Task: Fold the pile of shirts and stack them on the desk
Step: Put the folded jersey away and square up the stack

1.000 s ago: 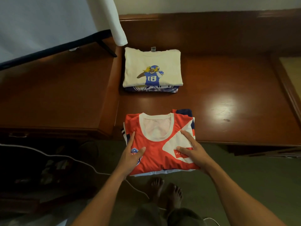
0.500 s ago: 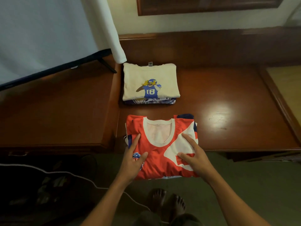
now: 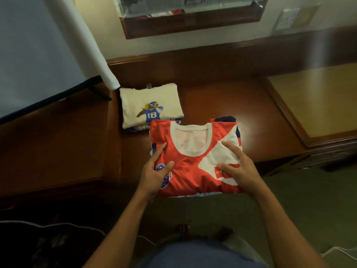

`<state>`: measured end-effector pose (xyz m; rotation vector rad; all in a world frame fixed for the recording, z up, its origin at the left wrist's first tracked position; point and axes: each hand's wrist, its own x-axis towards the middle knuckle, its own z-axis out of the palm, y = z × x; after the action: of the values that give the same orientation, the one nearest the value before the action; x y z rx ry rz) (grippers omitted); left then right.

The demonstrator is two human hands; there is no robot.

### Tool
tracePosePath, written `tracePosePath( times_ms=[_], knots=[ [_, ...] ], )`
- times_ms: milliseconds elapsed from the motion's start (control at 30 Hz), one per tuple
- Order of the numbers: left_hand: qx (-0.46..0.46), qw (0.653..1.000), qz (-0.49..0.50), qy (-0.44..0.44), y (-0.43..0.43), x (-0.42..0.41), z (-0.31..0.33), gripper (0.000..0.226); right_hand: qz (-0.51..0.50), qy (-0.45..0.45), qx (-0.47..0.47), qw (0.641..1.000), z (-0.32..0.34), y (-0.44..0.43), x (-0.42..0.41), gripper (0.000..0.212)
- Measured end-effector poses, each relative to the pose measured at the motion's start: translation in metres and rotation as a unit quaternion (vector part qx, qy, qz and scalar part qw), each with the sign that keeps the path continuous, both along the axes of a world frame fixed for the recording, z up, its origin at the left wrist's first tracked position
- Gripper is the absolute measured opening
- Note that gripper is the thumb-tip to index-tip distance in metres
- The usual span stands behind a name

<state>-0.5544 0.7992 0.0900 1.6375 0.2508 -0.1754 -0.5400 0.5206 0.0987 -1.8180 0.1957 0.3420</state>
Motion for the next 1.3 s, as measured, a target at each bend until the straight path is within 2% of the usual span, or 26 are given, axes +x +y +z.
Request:
tracePosePath(
  times_ms=[133,300,700,833,1067,1300],
  knots=[
    [0.018,0.999,-0.031,-0.027,-0.039,0.009,0.014,0.060,-0.023,-0.033,0.035,0.999,0.011,-0.038,0.000,0.049],
    [0.020,0.996,-0.055,-0.062,-0.113,0.018,0.021,0.060,-0.047,-0.065,0.025,0.997,0.017,-0.116,-0.003,0.054],
    [0.013,0.984,-0.158,-0.076,-0.349,0.046,0.017,0.059,-0.145,-0.058,0.021,0.987,0.035,-0.344,-0.037,0.052],
    [0.017,0.975,-0.204,-0.083,-0.416,0.067,0.019,0.058,-0.194,-0.057,0.001,0.979,0.033,-0.406,-0.042,0.058],
    [0.010,0.955,-0.284,-0.087,-0.545,0.120,0.018,0.056,-0.275,-0.067,-0.008,0.959,0.023,-0.511,-0.035,0.056],
    [-0.010,0.923,-0.376,-0.077,-0.682,0.179,0.006,0.055,-0.345,-0.072,-0.069,0.933,0.022,-0.620,-0.015,0.056]
  ],
)
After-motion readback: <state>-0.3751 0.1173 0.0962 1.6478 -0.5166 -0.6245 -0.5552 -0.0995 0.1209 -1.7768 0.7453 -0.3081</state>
